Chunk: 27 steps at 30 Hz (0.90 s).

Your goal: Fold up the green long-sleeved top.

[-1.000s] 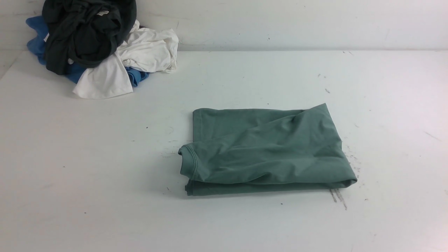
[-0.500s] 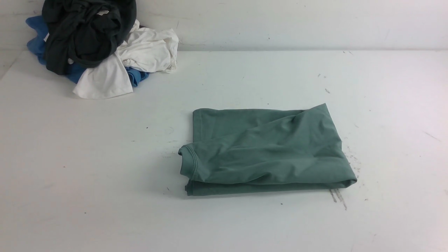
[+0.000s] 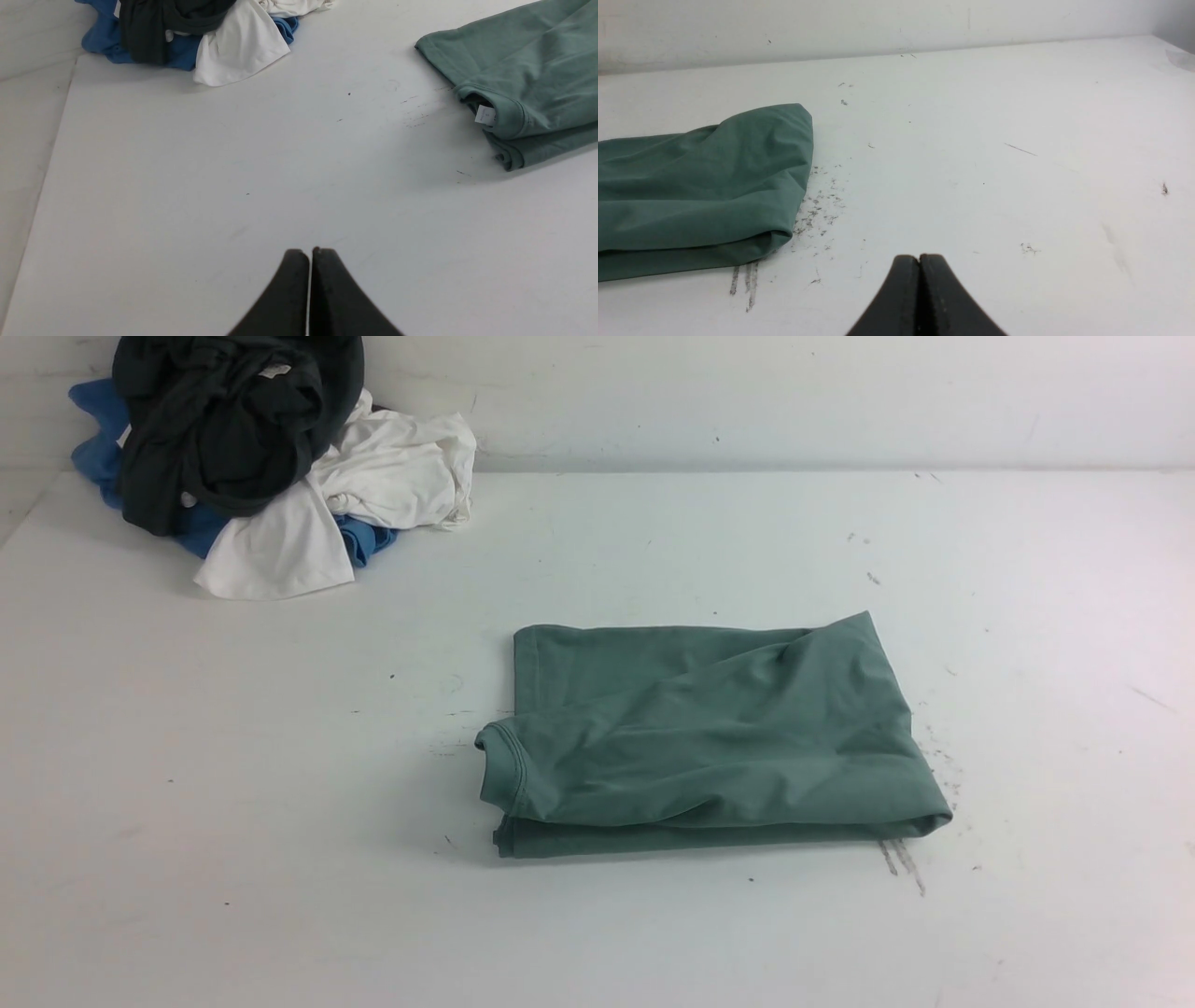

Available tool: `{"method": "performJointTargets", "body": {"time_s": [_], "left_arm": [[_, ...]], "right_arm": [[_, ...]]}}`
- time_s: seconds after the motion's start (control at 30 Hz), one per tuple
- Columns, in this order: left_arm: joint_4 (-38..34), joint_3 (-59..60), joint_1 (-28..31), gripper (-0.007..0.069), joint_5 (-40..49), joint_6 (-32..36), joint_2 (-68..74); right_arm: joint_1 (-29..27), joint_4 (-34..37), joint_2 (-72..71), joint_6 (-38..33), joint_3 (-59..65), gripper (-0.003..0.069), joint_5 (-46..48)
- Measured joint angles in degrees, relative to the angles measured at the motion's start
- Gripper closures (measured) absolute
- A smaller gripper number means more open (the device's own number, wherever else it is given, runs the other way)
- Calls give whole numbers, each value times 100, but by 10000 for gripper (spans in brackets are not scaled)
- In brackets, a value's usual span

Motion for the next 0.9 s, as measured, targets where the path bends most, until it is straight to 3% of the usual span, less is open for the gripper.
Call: {"method": "performJointTargets", "body": {"time_s": [0.67, 0.8, 0.9], "left_arm": [[159, 35, 0, 632, -37, -1, 0], [104, 559, -44, 632, -864, -19, -162], [-211, 1345, 132, 632, -2209, -75, -520]], "right_arm": [[0, 0, 0, 0, -4, 673, 5], [0, 0, 0, 0, -4, 673, 7], [0, 0, 0, 0, -4, 673, 11]]}}
